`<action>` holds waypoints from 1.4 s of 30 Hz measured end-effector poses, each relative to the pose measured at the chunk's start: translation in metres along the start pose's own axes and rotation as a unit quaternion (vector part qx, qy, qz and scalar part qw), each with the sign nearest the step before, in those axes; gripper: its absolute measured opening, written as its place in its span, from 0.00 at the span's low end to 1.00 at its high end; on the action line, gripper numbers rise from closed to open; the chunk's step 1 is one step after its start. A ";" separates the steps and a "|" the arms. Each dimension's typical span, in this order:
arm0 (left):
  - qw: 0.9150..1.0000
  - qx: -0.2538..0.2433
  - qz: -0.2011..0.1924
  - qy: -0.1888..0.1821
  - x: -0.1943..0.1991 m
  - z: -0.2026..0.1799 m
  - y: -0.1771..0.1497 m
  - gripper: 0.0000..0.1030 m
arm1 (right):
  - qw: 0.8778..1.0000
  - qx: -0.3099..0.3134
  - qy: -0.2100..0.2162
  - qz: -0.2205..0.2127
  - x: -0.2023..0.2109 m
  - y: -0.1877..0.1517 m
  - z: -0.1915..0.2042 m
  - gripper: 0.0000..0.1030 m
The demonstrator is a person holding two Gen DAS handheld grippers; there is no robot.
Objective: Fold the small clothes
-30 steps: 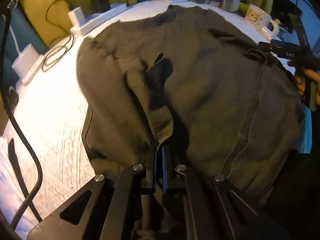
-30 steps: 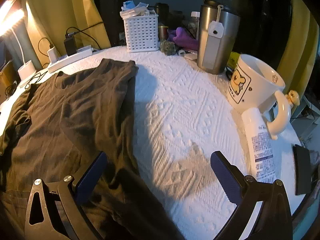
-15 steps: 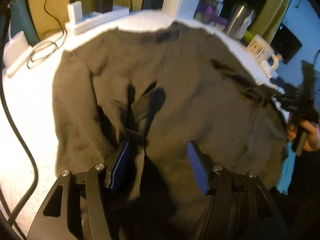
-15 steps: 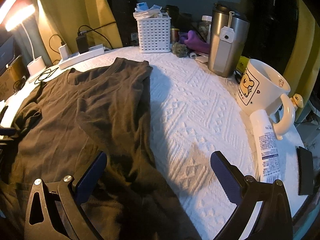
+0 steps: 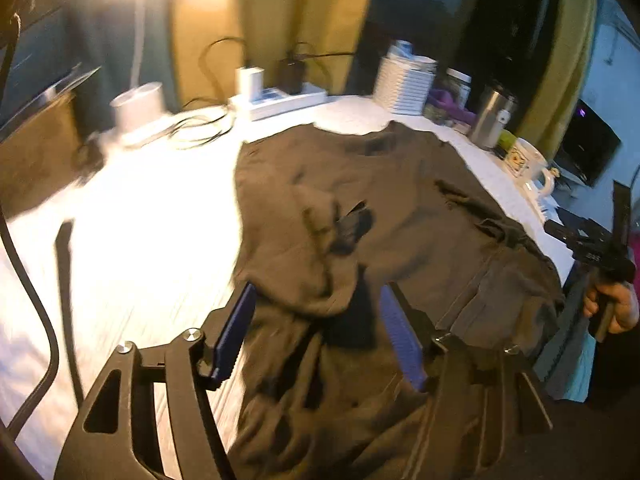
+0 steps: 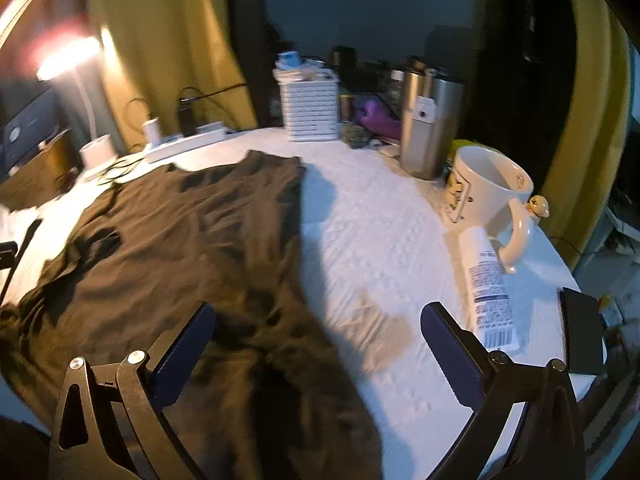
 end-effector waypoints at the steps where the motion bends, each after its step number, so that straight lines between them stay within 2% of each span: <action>1: 1.000 0.008 0.003 0.004 0.003 0.006 -0.010 0.64 | 1.000 0.004 0.009 0.005 0.001 -0.005 0.005 0.87; 5: 0.999 0.025 0.018 0.011 0.007 0.019 -0.044 0.64 | 0.999 0.010 0.037 0.035 -0.005 -0.025 0.021 0.64; 8: 0.999 0.027 0.020 0.019 0.011 0.020 -0.061 0.64 | 0.997 0.015 0.056 0.047 -0.007 -0.040 0.032 0.54; 14: 0.999 0.037 0.012 0.038 0.015 0.032 -0.076 0.64 | 0.995 -0.003 0.066 0.071 -0.025 -0.052 0.035 0.53; 18: 0.999 0.038 0.010 0.031 0.015 0.032 -0.081 0.64 | 0.996 -0.010 0.056 0.063 -0.037 -0.049 0.037 0.53; 20: 0.999 0.030 0.005 0.024 0.014 0.029 -0.083 0.64 | 0.996 -0.005 0.068 0.060 -0.039 -0.047 0.044 0.50; 21: 0.999 0.027 0.004 0.023 0.013 0.029 -0.084 0.64 | 0.995 0.002 0.083 0.058 -0.039 -0.048 0.051 0.39; 22: 0.999 0.023 0.003 0.024 0.012 0.028 -0.084 0.64 | 0.996 0.011 0.076 0.055 -0.038 -0.048 0.055 0.23; 24: 0.999 0.013 -0.003 0.029 0.015 0.025 -0.085 0.58 | 0.995 0.018 0.078 0.054 -0.033 -0.049 0.059 0.09; 26: 1.000 -0.002 -0.009 0.027 0.020 0.019 -0.085 0.32 | 0.995 0.012 0.086 0.046 -0.022 -0.047 0.057 0.08; 27: 1.000 -0.007 -0.012 0.025 0.022 0.017 -0.084 0.27 | 0.995 0.014 0.086 0.041 -0.017 -0.046 0.057 0.07; 29: 0.999 -0.017 -0.020 0.023 0.027 0.012 -0.083 0.09 | 0.996 0.017 0.080 0.022 0.002 -0.041 0.053 0.07; 32: 0.999 -0.024 -0.034 0.021 0.036 0.006 -0.081 0.05 | 0.997 0.017 0.069 -0.004 0.026 -0.031 0.044 0.07; 42: 0.991 -0.034 -0.127 0.019 0.088 -0.012 -0.050 0.03 | 0.997 0.011 0.038 -0.062 0.072 -0.009 0.018 0.06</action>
Point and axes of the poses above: each gripper's, at about its wrist camera, not at the fingertips, and x roughly against the way its jaws point, z to its left, y to its top, the point moved 6 cm from there along -x, roughly the way its jaws point, and after that the axes turned 3 degrees about -y, right-handed, at the moved point
